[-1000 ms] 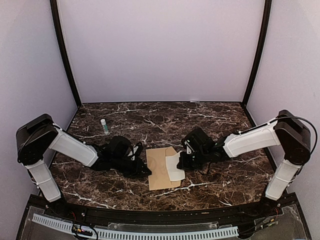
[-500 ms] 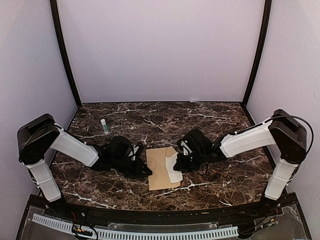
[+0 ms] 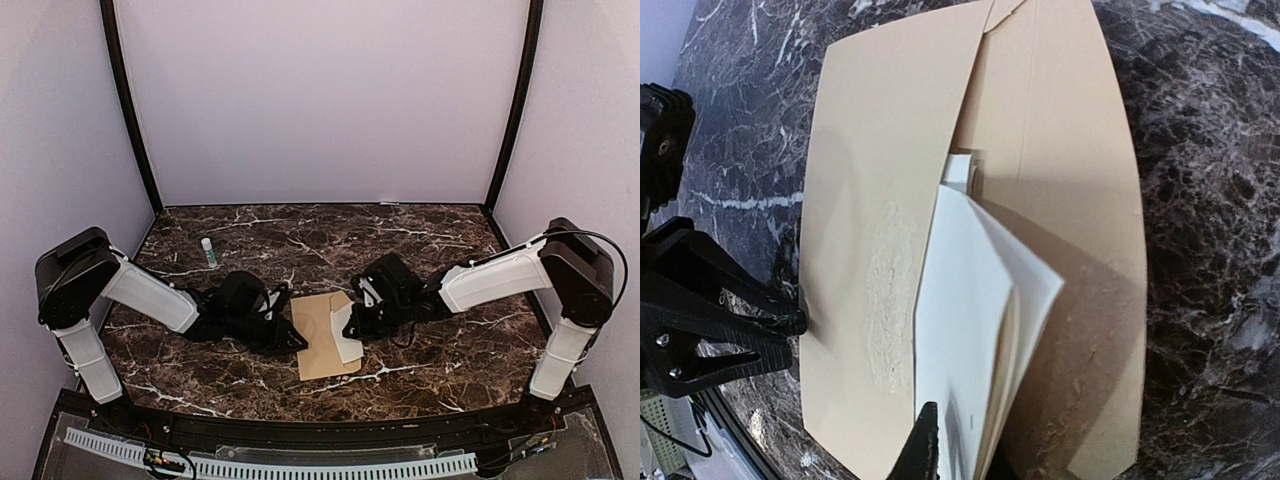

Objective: Place the letter into the envelope and seal it
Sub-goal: Place the letter in the envelope.

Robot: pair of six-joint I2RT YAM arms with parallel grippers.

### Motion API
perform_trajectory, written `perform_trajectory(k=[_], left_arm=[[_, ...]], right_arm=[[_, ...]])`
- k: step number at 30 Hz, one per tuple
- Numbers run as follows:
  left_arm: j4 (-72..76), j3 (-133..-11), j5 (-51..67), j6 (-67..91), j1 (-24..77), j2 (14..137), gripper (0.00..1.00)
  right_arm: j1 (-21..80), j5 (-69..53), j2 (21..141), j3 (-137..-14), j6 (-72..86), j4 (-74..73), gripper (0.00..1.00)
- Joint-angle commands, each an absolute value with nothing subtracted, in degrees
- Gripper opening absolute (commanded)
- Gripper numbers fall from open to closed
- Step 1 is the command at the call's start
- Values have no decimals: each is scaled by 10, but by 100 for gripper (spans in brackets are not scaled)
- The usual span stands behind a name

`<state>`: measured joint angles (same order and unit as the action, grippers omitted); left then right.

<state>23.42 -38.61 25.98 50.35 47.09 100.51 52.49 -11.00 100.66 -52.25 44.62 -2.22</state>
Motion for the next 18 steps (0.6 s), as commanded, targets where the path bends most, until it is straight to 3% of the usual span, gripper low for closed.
perform_trajectory(k=[1, 13, 18], left_arm=[[182, -412, 240, 484, 468, 983, 27], [111, -398, 164, 474, 468, 871, 56], [102, -390, 158, 473, 468, 859, 62]], right_arm=[[530, -98, 986, -542, 432, -43, 12], [531, -58, 938, -561, 413, -108, 46], [534, -39, 906, -543, 420, -115, 56]])
